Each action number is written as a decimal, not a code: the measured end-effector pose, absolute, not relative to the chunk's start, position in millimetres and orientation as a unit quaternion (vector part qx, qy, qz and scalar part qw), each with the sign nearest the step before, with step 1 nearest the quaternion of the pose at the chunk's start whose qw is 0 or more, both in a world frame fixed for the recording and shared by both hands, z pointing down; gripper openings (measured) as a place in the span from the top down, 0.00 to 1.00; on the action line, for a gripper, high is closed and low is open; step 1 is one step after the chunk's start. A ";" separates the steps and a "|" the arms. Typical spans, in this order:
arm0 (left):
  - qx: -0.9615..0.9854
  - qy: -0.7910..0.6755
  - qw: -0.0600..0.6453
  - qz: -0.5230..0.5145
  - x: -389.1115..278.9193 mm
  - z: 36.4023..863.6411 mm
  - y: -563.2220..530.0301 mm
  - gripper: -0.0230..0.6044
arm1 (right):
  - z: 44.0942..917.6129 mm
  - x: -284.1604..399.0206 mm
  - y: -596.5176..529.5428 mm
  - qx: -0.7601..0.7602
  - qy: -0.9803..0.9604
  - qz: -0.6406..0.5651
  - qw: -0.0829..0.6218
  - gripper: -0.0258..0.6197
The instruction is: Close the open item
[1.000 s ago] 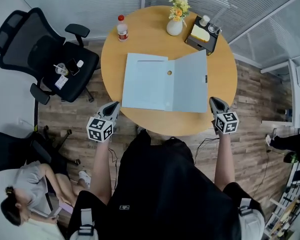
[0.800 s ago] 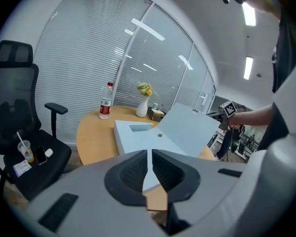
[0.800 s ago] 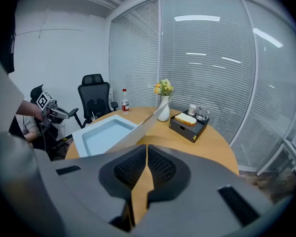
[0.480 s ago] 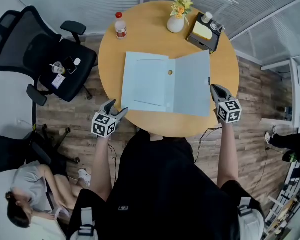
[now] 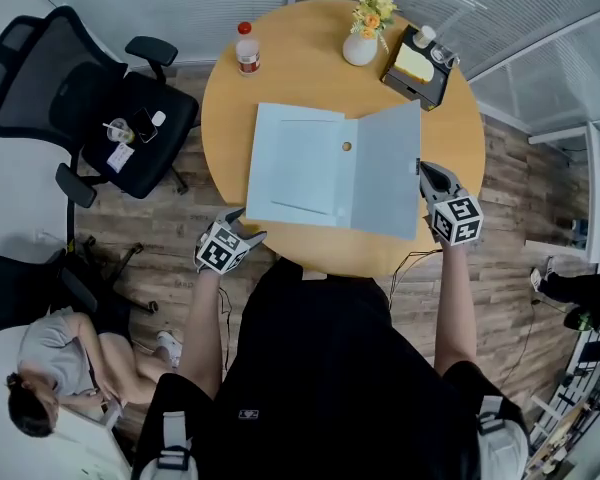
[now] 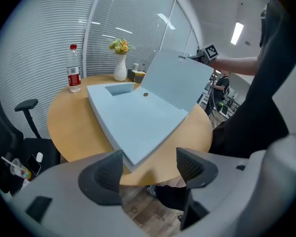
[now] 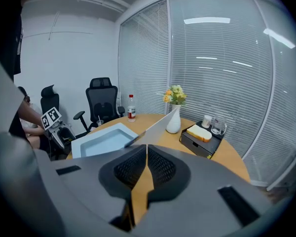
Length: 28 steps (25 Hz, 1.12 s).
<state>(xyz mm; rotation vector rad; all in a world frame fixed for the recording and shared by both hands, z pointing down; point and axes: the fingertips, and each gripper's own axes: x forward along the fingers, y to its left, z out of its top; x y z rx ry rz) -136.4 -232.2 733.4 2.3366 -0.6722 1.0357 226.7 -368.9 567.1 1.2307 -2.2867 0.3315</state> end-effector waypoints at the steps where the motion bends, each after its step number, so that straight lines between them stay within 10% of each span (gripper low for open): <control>1: 0.857 -0.245 0.248 0.379 -135.4 732.9 -232.1 0.43 | 566.7 222.0 -370.1 0.450 -0.847 0.120 0.258 0.95; 28: 0.863 -0.221 0.248 0.381 -107.3 731.3 -231.5 0.43 | 563.2 83.7 -412.5 0.324 -0.905 0.052 0.271 0.95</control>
